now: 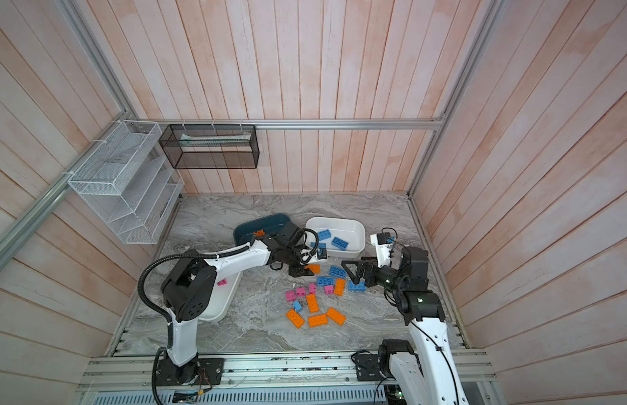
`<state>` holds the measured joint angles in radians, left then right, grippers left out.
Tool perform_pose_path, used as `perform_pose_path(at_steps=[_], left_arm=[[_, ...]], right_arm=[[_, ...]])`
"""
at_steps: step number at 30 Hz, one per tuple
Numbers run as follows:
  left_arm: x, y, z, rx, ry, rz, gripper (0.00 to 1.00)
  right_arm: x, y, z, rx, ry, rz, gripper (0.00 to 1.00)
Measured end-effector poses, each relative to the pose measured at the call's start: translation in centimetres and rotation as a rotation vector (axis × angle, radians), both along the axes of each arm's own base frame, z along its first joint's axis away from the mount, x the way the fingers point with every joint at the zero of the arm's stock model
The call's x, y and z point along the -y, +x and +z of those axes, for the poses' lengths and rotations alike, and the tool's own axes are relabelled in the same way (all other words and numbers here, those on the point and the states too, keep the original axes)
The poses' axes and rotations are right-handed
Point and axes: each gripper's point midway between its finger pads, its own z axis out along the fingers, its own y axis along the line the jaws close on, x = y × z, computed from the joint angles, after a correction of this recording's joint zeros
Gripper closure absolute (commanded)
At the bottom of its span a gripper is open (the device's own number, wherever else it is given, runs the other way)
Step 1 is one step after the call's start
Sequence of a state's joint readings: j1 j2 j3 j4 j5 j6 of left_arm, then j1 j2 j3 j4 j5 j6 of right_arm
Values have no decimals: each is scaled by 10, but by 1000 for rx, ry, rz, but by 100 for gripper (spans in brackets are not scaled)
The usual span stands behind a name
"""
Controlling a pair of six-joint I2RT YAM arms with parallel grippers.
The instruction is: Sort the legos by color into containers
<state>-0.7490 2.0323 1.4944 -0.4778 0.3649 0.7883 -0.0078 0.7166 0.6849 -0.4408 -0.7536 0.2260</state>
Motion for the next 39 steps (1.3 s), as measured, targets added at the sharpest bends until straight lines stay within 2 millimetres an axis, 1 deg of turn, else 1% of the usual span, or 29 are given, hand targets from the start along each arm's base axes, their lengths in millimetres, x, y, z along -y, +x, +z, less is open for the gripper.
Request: perform_pose_path(at_steps=[2, 4, 15, 17, 19, 22, 24, 29, 35, 39], left_arm=[[4, 7, -2, 6, 4, 3, 34], [5, 10, -7, 4, 13, 4, 33], [-5, 13, -46, -64, 94, 25, 32], [-5, 14, -49, -72, 95, 29, 33], [-5, 16, -48, -69, 94, 32, 36], [-3, 19, -47, -71, 92, 36, 48], [-2, 20, -49, -78, 92, 39, 54], [-4, 12, -51, -118, 101, 27, 58], [-5, 8, -50, -155, 111, 30, 70], [-5, 7, -47, -163, 112, 41, 70]], right_arm=[[0, 0, 1, 1, 1, -1, 2], [0, -1, 1, 4, 2, -1, 2], [0, -1, 2, 5, 2, -1, 2], [0, 0, 2, 6, 4, -2, 2], [0, 0, 2, 7, 4, -2, 2], [0, 0, 2, 7, 4, -2, 2], [0, 0, 2, 7, 4, -2, 2], [0, 0, 2, 6, 4, -2, 2], [0, 1, 0, 1, 4, -2, 2], [0, 1, 0, -3, 4, -2, 2]])
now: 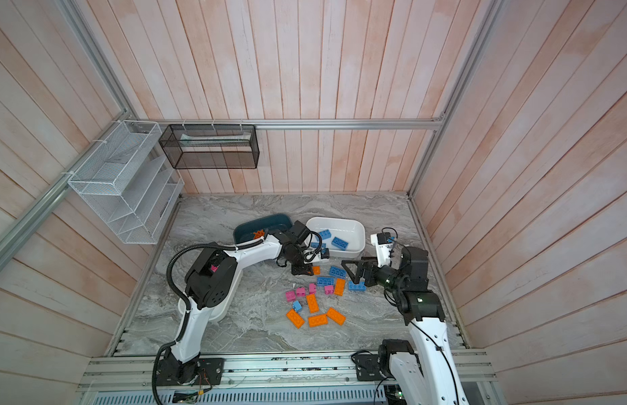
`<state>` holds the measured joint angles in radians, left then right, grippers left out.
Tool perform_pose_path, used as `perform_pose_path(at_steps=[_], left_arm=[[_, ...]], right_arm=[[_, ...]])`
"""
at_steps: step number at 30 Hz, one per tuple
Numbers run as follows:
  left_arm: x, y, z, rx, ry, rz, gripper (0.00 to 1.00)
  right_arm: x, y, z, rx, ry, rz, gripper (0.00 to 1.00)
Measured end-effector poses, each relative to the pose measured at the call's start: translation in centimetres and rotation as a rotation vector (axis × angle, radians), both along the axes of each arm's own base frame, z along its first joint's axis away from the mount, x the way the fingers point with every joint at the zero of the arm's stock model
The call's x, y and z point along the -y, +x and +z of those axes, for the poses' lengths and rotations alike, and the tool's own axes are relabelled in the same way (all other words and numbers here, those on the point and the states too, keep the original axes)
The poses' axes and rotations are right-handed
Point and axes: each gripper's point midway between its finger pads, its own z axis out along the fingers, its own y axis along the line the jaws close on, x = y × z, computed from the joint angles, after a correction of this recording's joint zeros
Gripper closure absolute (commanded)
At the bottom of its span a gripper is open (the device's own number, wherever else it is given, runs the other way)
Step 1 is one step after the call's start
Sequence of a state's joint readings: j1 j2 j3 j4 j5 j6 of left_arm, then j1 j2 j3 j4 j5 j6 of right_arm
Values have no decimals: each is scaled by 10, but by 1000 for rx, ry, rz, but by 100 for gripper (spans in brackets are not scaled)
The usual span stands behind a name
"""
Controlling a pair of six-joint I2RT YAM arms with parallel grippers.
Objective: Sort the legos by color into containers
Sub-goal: 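Close the left gripper on the orange 2x4 brick and lift it, then carry the orange brick with the left gripper into the teal bin and release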
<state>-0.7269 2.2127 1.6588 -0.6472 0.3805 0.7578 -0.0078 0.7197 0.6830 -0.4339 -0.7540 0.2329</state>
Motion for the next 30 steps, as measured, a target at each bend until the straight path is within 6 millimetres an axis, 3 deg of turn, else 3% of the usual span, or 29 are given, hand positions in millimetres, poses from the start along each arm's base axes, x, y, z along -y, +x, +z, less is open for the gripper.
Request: perform_pose_path(at_steps=[4, 8, 12, 15, 18, 21, 26, 30], left_arm=[[-2, 0, 23, 2, -23, 24, 70], [-9, 3, 82, 19, -106, 88, 69], [-36, 27, 142, 74, -192, 231, 69], [-69, 48, 167, 104, -242, 373, 70], [-105, 70, 172, 119, -262, 530, 70], [-130, 90, 163, 122, -252, 682, 71], [-147, 116, 146, 108, -250, 866, 71], [-149, 135, 118, 77, -228, 964, 71]], right_arm=[[0, 1, 0, -3, 3, 0, 2], [-1, 5, 3, 1, 20, 0, 2], [-6, 9, 5, 6, 39, 16, 2], [-16, 10, 4, -1, 43, 48, 2], [-29, 9, 3, -5, 42, 86, 3], [-39, 9, 2, -5, 39, 110, 3], [-51, 10, 0, -4, 32, 126, 2], [-52, 12, 1, 3, 28, 120, 2]])
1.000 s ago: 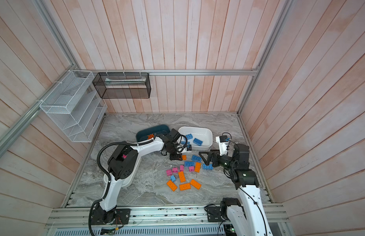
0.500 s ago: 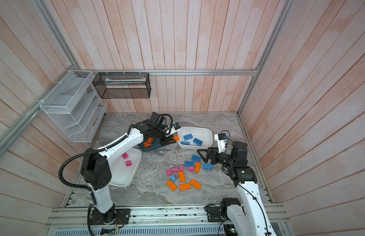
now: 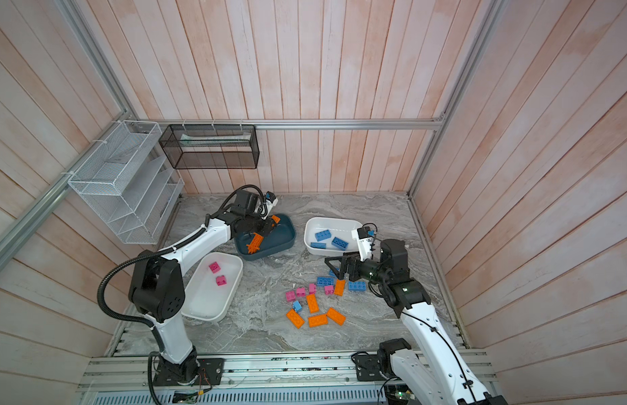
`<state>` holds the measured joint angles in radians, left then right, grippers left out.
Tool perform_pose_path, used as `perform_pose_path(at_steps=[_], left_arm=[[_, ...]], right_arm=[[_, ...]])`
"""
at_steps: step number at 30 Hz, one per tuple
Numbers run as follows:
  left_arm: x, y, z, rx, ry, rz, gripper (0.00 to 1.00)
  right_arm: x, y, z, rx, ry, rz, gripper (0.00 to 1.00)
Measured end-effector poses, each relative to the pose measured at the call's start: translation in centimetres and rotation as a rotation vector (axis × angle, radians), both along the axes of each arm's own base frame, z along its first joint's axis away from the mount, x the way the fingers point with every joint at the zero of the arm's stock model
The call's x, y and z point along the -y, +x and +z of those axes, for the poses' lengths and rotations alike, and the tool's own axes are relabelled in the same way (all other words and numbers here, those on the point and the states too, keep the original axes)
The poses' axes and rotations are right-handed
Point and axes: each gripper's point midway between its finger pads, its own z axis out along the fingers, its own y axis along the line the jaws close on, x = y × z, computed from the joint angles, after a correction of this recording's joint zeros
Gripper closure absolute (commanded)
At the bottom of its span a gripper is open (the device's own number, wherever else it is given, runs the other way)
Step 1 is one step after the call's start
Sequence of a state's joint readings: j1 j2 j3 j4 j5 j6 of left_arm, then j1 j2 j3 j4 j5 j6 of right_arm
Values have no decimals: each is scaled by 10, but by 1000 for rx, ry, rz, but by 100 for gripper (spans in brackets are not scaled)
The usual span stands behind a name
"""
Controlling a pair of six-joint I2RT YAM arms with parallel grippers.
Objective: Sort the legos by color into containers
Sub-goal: 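Carry the orange brick with the left gripper into the teal bin and release, then move the left gripper back to the loose bricks over a pink 2x2 brick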
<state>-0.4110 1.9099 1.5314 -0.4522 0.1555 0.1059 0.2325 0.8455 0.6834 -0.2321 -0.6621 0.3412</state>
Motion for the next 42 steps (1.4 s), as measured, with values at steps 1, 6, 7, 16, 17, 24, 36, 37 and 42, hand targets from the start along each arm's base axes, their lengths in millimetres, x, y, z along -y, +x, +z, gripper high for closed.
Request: perform_pose_path(at_steps=[1, 6, 7, 16, 17, 24, 36, 37, 42], left_arm=[[0, 5, -8, -14, 4, 23, 71], [-1, 28, -49, -79, 23, 117, 71], [-1, 31, -55, -87, 27, 133, 71], [-13, 48, -77, -114, 65, 252, 60], [-14, 49, -79, -117, 67, 258, 56], [-17, 41, -69, -127, 61, 255, 34], [20, -56, 57, -4, -68, 80, 23], [24, -68, 54, -20, -75, 67, 23], [36, -144, 3, -166, -43, 11, 23]], right_arm=[[0, 1, 0, 2, -2, -3, 2], [3, 1, 1, 10, -9, -20, 2], [3, 1, 2, 13, -10, -23, 2], [7, -3, 7, 37, -15, -39, 2], [7, -3, 6, 36, -16, -41, 2], [9, -6, 8, 37, -18, -45, 2], [9, -8, 5, 27, -24, -43, 2], [9, -8, 5, 28, -24, -43, 2], [10, -8, 4, 30, -32, -46, 2]])
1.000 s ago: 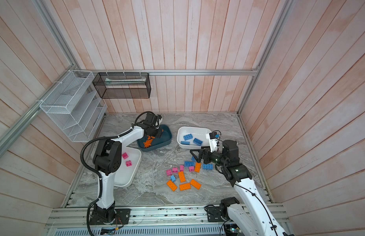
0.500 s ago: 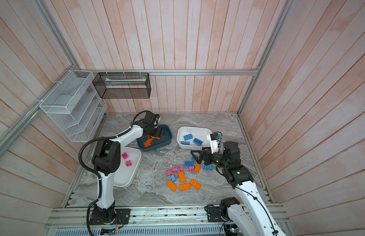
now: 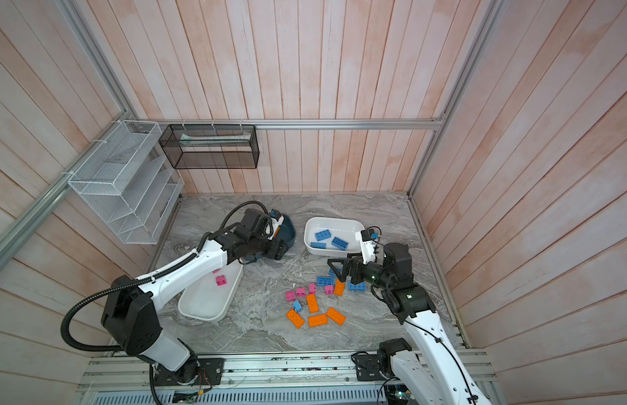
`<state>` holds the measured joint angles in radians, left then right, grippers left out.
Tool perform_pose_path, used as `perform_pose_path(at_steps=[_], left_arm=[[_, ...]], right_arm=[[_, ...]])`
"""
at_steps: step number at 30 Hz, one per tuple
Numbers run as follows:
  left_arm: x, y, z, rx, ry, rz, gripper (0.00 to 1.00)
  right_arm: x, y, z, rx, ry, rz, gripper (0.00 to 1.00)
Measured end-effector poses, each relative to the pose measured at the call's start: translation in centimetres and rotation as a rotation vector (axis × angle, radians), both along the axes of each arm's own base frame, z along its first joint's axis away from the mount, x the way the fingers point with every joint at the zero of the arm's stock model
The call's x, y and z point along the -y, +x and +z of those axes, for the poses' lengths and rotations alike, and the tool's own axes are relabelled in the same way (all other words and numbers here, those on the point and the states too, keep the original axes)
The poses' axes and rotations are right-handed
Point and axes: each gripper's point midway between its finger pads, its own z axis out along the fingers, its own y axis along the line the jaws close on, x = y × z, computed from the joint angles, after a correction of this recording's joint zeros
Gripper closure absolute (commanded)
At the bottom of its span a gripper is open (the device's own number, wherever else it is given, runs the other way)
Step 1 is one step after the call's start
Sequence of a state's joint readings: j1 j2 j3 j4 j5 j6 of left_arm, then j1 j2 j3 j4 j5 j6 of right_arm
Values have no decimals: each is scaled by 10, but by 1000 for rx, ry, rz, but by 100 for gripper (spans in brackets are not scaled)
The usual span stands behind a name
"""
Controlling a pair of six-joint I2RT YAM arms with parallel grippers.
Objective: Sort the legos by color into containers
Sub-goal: 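Move the left gripper back to the loose bricks over a pink 2x2 brick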
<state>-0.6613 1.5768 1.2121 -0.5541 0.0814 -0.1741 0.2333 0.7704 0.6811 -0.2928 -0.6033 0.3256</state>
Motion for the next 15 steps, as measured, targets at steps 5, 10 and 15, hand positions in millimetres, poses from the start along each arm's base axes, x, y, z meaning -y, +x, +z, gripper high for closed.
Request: perform_pose_path(at_steps=[5, 10, 15], left_arm=[[1, -60, -50, -125, 44, -55, 23], [2, -86, -73, -156, 87, -122, 25], [6, -83, -91, -150, 124, -186, 26]], right_arm=[[1, -1, -1, 0, -4, 0, 2], [1, -2, 2, 12, -3, -1, 2], [2, -6, 2, 21, -3, -2, 2]])
